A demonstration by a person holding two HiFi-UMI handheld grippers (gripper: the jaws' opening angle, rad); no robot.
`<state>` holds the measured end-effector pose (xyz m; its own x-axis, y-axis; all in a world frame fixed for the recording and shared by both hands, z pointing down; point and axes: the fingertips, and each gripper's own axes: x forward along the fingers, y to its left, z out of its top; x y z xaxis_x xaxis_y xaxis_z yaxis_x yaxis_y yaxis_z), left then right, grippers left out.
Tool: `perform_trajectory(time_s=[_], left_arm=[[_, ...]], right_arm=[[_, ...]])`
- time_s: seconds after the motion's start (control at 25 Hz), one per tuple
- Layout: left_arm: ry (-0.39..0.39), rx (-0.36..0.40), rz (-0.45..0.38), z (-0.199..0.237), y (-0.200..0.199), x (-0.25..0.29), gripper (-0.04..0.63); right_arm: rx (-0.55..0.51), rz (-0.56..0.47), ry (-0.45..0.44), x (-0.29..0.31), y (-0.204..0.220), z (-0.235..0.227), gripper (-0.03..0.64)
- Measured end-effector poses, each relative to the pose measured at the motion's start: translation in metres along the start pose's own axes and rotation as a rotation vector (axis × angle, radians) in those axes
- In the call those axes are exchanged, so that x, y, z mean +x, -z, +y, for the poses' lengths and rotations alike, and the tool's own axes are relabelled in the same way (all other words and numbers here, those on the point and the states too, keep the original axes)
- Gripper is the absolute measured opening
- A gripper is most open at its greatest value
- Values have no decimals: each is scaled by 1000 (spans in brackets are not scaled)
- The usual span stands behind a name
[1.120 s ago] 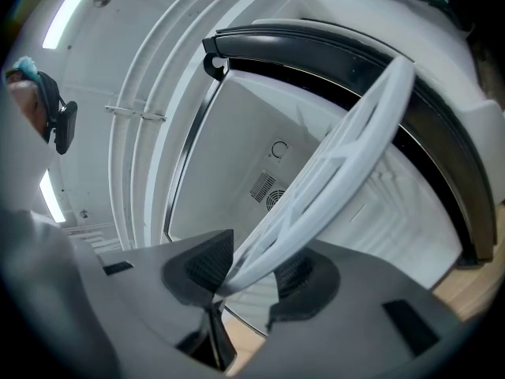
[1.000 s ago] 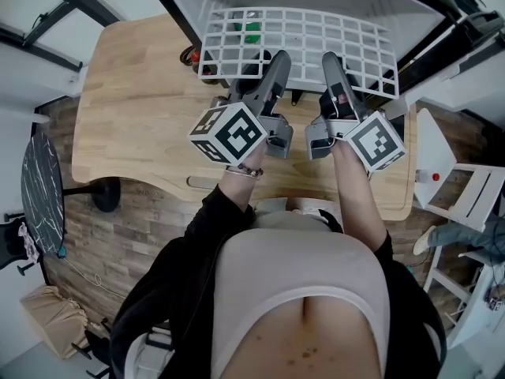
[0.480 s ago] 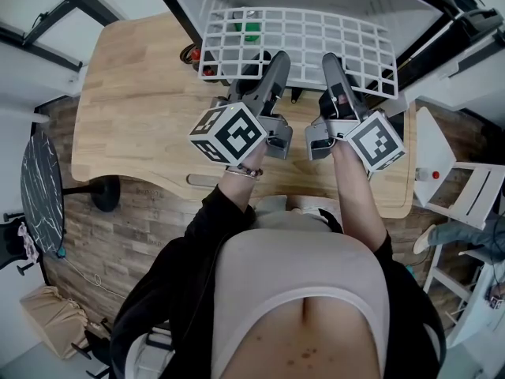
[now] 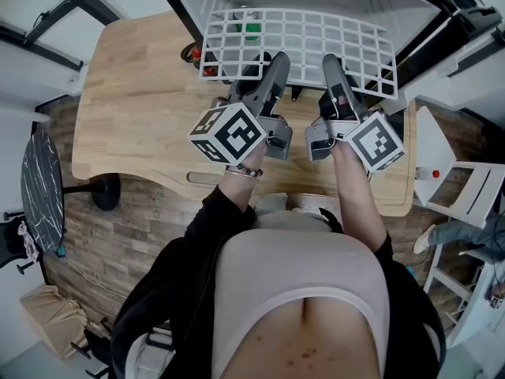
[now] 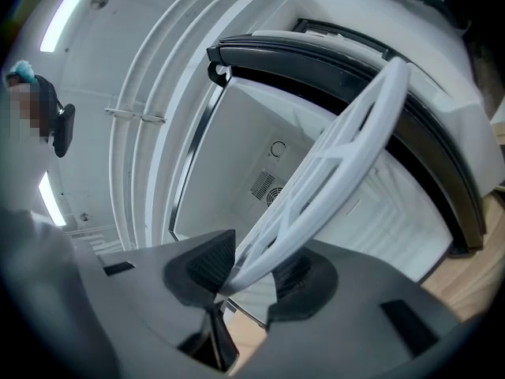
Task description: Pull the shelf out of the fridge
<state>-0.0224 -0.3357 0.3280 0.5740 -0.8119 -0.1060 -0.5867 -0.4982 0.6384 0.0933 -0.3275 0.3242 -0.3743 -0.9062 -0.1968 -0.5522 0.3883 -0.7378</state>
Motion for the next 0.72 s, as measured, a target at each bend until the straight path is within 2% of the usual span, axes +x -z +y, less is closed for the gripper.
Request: perform_trajectory(time_s=[0.72], left_arm=[[-11,7,1,-4,5,-13,176]], right_arm=[[22,10,17,-14,6,1,140]])
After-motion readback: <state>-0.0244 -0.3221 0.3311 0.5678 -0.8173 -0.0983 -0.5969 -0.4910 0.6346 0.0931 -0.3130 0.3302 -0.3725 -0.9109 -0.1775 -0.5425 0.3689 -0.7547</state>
